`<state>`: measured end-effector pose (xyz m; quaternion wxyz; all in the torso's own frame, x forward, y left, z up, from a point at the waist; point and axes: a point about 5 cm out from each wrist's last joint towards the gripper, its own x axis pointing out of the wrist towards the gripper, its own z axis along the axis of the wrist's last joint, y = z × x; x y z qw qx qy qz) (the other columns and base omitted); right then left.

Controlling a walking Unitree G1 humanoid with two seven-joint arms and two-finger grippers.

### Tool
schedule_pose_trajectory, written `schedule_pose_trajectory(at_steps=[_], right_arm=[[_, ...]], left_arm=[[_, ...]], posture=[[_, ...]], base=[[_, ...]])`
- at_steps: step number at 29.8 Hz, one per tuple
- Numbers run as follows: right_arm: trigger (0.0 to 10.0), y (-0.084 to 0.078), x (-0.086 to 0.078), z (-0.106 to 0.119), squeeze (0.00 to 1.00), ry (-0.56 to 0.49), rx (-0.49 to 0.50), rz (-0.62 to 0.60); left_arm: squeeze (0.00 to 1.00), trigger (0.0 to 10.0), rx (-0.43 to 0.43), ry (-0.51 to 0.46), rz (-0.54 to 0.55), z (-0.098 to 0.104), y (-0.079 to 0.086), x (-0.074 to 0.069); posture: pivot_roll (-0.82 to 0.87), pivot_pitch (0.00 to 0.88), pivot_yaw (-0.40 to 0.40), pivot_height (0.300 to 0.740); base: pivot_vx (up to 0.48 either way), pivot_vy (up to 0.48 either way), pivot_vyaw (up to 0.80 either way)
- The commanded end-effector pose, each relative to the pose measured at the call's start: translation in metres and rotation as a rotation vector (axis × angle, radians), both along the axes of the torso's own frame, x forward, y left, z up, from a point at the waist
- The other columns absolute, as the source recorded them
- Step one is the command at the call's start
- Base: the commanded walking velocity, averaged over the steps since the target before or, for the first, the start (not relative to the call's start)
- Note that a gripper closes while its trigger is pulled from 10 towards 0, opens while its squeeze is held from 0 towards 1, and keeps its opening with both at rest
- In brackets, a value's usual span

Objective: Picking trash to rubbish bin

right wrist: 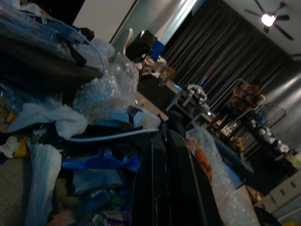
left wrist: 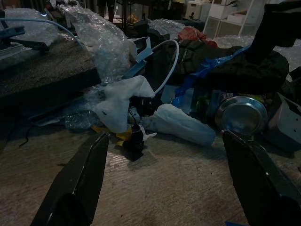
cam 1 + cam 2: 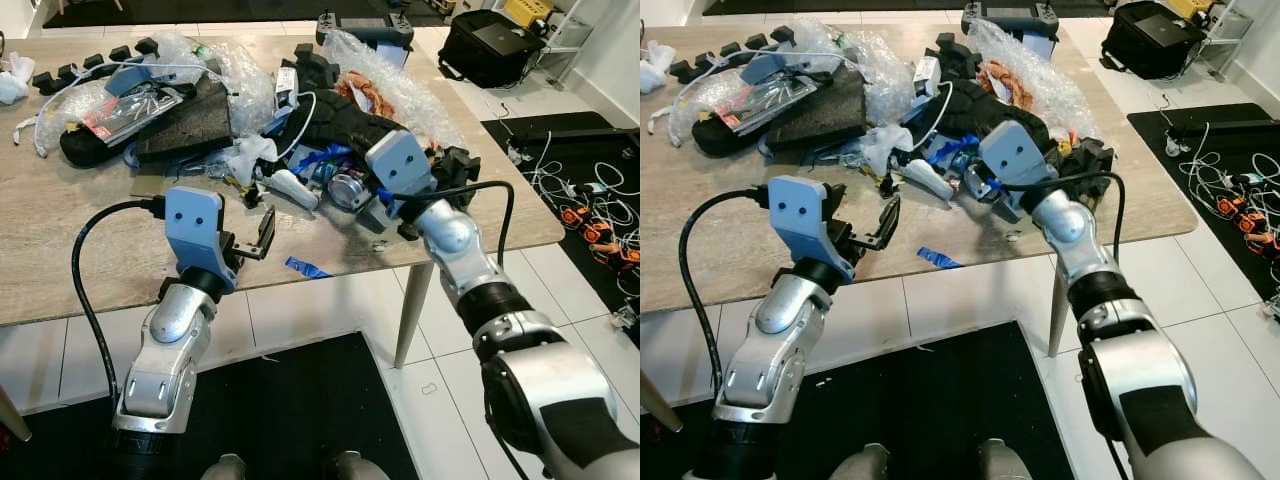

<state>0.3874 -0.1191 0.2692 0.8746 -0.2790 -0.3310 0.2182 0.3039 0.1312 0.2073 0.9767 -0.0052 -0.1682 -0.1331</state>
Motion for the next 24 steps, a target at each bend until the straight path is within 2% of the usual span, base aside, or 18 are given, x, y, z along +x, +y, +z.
schedule_pose_trajectory(at_steps=[1,8,11,13,14,17,18,20,24], right_arm=[[10.0,0.0,-0.002,0.003,0.0,-0.032,-0.033,0.003],[10.0,-0.001,-0.007,0.019,0.0,-0.159,-0.051,-0.005],[10.0,-0.006,-0.007,0.036,0.0,-0.188,0.063,-0.011],[10.0,-0.009,-0.006,0.043,0.0,-0.168,0.136,-0.006],[10.0,-0.009,-0.006,0.043,0.0,-0.168,0.136,-0.006],[10.0,-0.016,-0.007,0.056,0.0,-0.113,0.339,0.034],[10.0,-0.016,-0.007,0.056,0.0,-0.113,0.339,0.034],[10.0,-0.02,-0.006,0.056,0.0,-0.071,0.399,0.03],[10.0,-0.023,-0.007,0.054,0.0,-0.059,0.394,0.03]], left_arm=[[0.0,10.0,-0.013,0.009,-0.002,-0.004,-0.002,0.0],[0.0,10.0,-0.014,0.006,0.0,-0.004,-0.002,0.0],[0.0,10.0,-0.015,0.004,0.0,-0.004,-0.002,0.0],[0.0,10.0,-0.017,0.007,0.002,-0.004,-0.001,0.0],[0.0,10.0,-0.017,0.007,0.002,-0.004,-0.001,0.0],[0.0,10.0,-0.028,0.019,0.043,-0.005,0.006,0.002],[0.0,10.0,-0.028,0.019,0.043,-0.005,0.006,0.002],[0.0,10.0,-0.033,0.022,0.078,-0.004,0.013,0.003],[0.0,10.0,-0.037,0.018,0.098,-0.004,0.017,0.004]], posture=[[0.02,0.246,-0.066,0.74],[0.01,0.246,-0.068,0.74],[0.02,0.245,-0.068,0.74],[0.02,0.233,-0.068,0.74],[0.02,0.233,-0.068,0.74],[0.02,0.196,-0.063,0.74],[0.02,0.196,-0.063,0.74],[0.02,0.187,-0.062,0.74],[0.02,0.178,-0.06,0.74]], base=[[0.0,0.0,0.0],[0.0,0.0,0.0],[0.0,0.0,0.0],[0.0,0.0,0.0],[0.0,0.0,0.0],[0.0,0.0,0.0],[0.0,0.0,0.0],[0.0,0.0,0.0],[0.0,0.0,0.0]])
